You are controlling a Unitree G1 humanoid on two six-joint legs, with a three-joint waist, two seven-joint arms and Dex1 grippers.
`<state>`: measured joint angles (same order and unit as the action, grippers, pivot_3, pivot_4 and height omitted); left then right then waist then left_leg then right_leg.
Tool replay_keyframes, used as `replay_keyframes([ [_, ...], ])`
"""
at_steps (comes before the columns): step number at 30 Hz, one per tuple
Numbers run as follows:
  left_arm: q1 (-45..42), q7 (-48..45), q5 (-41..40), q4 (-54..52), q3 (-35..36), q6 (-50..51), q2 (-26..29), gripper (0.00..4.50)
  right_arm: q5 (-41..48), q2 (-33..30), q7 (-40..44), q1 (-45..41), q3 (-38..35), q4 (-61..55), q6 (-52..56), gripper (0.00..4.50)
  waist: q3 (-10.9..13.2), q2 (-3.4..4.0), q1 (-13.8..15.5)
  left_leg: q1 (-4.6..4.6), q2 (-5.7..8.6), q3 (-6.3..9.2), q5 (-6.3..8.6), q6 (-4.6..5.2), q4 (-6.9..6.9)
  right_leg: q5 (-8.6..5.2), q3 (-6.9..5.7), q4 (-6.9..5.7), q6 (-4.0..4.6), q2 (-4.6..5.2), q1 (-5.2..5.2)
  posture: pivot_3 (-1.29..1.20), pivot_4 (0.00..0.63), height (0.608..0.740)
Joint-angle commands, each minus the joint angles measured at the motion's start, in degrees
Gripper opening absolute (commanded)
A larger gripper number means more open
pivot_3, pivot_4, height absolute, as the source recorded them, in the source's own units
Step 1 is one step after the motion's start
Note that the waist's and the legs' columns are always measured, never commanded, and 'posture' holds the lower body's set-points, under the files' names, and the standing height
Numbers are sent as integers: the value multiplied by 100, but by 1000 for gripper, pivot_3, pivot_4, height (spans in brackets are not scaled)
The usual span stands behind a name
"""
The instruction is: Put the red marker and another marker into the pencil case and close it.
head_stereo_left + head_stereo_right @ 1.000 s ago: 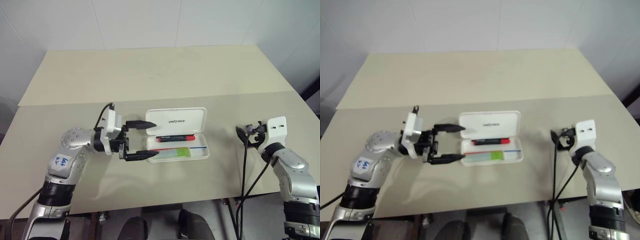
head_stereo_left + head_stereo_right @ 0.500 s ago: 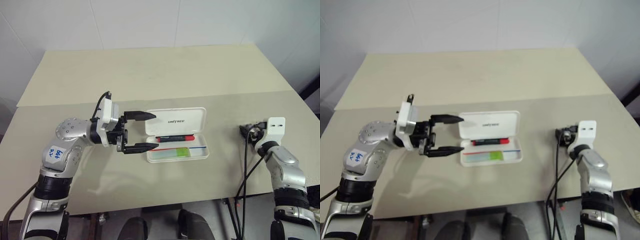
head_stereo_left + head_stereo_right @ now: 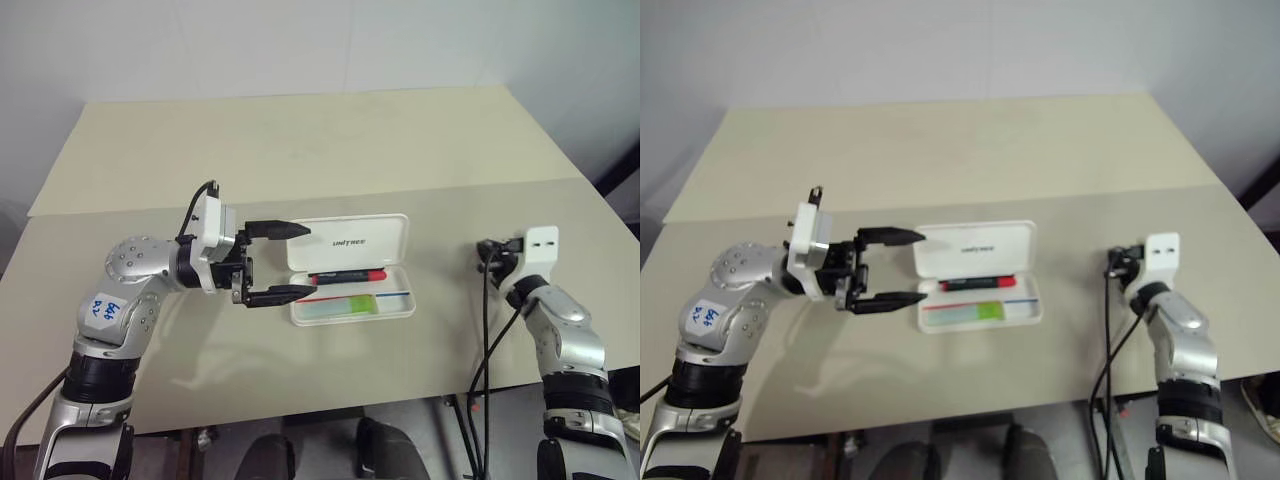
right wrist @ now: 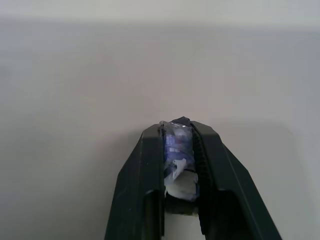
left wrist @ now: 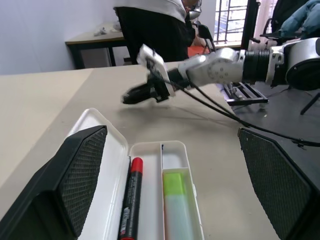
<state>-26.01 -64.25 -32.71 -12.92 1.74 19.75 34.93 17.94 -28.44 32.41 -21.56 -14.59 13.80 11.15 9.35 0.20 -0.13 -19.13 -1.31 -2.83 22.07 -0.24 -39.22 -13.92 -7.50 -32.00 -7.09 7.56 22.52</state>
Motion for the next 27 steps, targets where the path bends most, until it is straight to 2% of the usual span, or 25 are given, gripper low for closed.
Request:
replay_keyframes([
  [1, 136, -73, 14, -64, 163, -206, 120, 4500, 400, -504, 1375, 187, 144, -778, -399, 400, 0, 0, 14, 1, 0, 0, 0, 0, 0, 0, 0, 0, 0, 0, 0, 0, 150, 740],
  [6, 365, -60, 37, -76, 185, -326, 170, 4500, 883, -1109, 2866, 508, 386, -1491, -335, 400, 1, -1, 49, -3, 2, 5, 1, 1, 1, 0, -3, 0, 0, 3, -1, 0, 150, 740],
  [11, 523, 4, 51, -120, 182, -413, 156, 4500, 793, -1499, 3893, 491, 1008, -1826, -398, 400, 0, -5, 45, -1, 0, 3, 1, 1, 1, 0, -5, 1, 0, 1, -1, 0, 150, 740],
  [18, 678, 103, 85, -242, 156, -490, 171, 4500, 441, -1201, 4523, -22, 1783, -1311, -907, 400, -3, -9, 18, 5, -1, 0, 0, 0, -3, 2, -2, -1, 3, 1, -2, 0, 150, 740],
  [27, 968, 245, 53, -481, 286, -446, 275, 4500, 172, -926, 4995, -546, 2194, -404, -1324, 400, -3, -10, 23, -2, -1, 4, 1, 1, 0, 2, -11, 0, 3, 2, 1, 0, 150, 740],
])
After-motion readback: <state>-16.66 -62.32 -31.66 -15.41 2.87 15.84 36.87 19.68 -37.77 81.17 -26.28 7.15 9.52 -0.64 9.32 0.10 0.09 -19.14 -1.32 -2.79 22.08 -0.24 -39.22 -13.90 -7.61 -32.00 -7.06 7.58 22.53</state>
